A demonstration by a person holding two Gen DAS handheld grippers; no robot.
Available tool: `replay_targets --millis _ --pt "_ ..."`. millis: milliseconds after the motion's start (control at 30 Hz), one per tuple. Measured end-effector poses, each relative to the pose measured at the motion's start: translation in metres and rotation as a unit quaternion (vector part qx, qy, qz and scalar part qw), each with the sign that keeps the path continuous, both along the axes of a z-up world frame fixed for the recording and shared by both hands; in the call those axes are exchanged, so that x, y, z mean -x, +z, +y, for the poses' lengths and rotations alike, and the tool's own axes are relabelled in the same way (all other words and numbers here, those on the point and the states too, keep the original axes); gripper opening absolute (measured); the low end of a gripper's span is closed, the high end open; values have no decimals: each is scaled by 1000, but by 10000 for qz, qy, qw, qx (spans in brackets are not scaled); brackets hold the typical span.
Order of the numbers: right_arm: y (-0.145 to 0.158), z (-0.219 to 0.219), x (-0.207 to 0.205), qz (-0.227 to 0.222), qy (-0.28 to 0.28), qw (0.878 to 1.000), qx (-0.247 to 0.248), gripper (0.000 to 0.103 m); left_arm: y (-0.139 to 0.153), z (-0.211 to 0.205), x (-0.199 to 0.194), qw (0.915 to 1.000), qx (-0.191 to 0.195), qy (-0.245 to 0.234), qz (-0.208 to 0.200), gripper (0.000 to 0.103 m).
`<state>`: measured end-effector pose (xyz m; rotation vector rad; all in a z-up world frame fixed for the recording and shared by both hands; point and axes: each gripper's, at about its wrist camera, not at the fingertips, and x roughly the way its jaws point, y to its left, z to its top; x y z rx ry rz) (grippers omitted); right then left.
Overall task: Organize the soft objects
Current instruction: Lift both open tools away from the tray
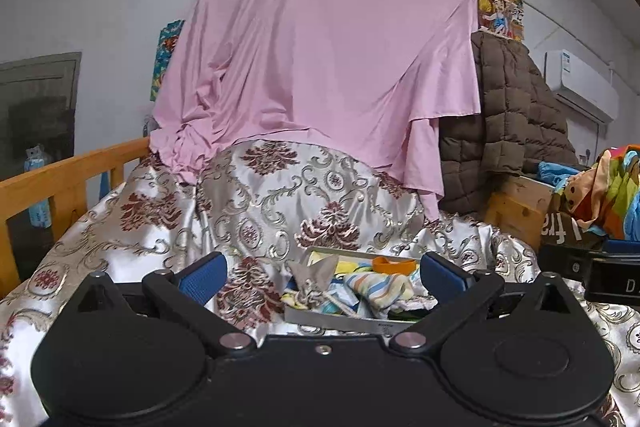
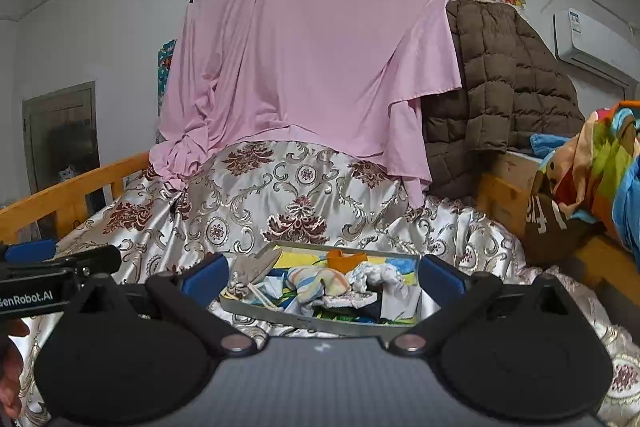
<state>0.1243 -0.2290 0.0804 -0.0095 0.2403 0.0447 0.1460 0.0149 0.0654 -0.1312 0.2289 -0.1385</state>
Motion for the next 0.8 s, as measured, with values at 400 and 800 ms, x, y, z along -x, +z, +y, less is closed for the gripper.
replay_targets --millis 400,800 --pt "-36 4 28 313 -192 9980 -510 103 -27 27 22 9971 29 516 559 102" --pt "-71 7 46 706 -354 9958 -473 103 -44 32 32 9898 -227 588 1275 102"
